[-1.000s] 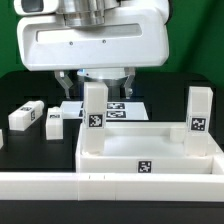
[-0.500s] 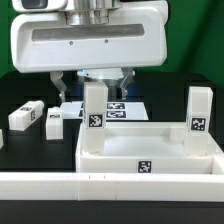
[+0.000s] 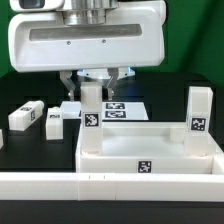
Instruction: Assemble desk
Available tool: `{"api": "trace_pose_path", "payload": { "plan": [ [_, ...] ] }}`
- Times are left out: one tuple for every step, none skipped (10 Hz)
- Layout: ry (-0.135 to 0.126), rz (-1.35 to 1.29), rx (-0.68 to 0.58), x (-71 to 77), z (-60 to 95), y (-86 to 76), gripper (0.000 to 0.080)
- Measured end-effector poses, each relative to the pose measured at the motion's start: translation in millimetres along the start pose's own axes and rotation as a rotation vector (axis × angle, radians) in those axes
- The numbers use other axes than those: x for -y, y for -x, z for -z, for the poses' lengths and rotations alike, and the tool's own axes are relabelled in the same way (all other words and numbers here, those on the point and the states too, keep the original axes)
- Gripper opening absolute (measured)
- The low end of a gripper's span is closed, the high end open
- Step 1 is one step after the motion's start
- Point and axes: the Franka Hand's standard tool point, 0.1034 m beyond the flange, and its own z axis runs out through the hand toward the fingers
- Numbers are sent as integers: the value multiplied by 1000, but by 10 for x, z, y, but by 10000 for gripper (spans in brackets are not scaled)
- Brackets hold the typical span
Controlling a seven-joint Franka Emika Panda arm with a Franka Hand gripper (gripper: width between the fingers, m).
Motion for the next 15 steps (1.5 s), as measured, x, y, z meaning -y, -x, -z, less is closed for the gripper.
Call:
{"api": "trace_pose_path", "payload": {
  "plan": [
    [0, 0, 0, -2, 0, 0, 291],
    [-1, -10, 0, -2, 0, 0, 291],
    [-1, -132, 0, -19, 1, 1, 291],
    [-2, -274, -1, -40, -2, 8, 291],
    [0, -380, -4, -54, -5, 10, 291],
    [0, -462, -7, -63, -7, 15, 291],
    [-6, -611, -5, -76, -9, 32, 291],
    [-7, -708, -4, -80, -9, 34, 291],
    [-12, -809, -4, -83, -10, 31, 291],
    [-19, -907, -3, -87, -11, 28, 291],
    [-20, -1002, -3, -76, -11, 26, 291],
    [-24, -1114, 0, -76, -11, 25, 291],
    [-37, -1215, 5, -79, -10, 24, 291],
    [-38, -1274, 7, -80, -13, 24, 291],
    [-39, -1317, 8, -82, -14, 23, 292]
  ]
}}
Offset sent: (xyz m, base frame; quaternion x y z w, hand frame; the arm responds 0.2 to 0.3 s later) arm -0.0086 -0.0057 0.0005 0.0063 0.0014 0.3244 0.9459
